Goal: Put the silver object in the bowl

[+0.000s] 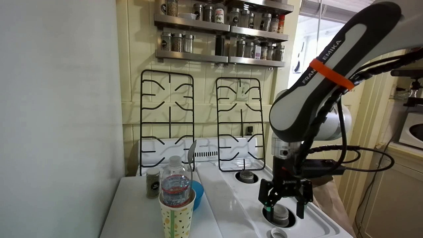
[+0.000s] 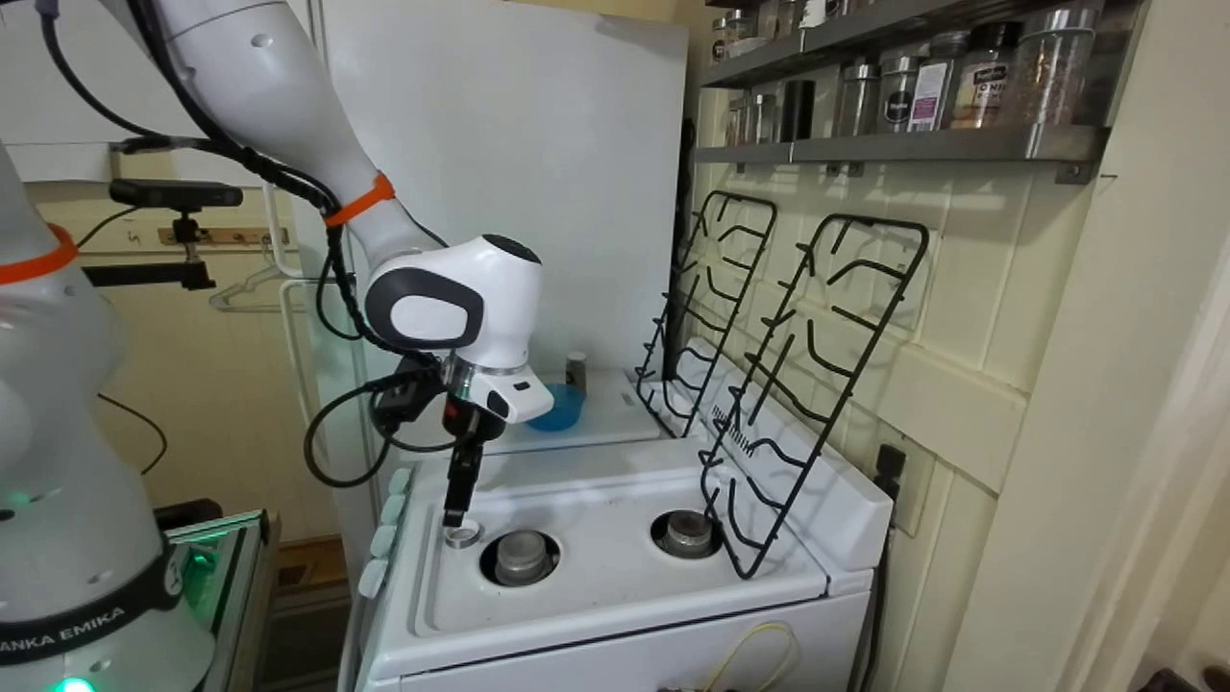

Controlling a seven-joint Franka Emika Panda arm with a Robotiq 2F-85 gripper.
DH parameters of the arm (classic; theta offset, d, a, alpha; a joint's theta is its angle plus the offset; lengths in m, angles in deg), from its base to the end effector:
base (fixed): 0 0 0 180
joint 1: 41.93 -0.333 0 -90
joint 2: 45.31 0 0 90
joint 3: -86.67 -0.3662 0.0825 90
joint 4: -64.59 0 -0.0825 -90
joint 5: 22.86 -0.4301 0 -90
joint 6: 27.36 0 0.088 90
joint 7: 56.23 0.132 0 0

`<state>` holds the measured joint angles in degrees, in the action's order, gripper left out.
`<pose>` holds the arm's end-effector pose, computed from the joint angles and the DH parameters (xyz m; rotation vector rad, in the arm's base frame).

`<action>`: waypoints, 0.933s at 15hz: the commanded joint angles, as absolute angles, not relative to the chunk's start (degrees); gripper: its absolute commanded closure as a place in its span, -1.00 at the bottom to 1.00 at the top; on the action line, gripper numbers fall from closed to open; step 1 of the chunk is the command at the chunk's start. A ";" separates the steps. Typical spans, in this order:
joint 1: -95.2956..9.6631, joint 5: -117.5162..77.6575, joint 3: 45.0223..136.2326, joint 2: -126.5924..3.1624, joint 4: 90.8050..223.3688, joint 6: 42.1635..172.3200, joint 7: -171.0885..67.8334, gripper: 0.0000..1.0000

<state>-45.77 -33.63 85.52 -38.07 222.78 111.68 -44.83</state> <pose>0.3741 0.0361 0.2236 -3.0212 0.4061 0.3365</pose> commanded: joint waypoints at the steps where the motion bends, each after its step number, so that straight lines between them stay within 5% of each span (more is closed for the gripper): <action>1: -44.48 -30.20 84.26 -40.06 221.95 112.01 -40.05 -1.00; 14: -44.76 -35.76 84.07 -48.28 221.02 120.51 -45.69 -0.75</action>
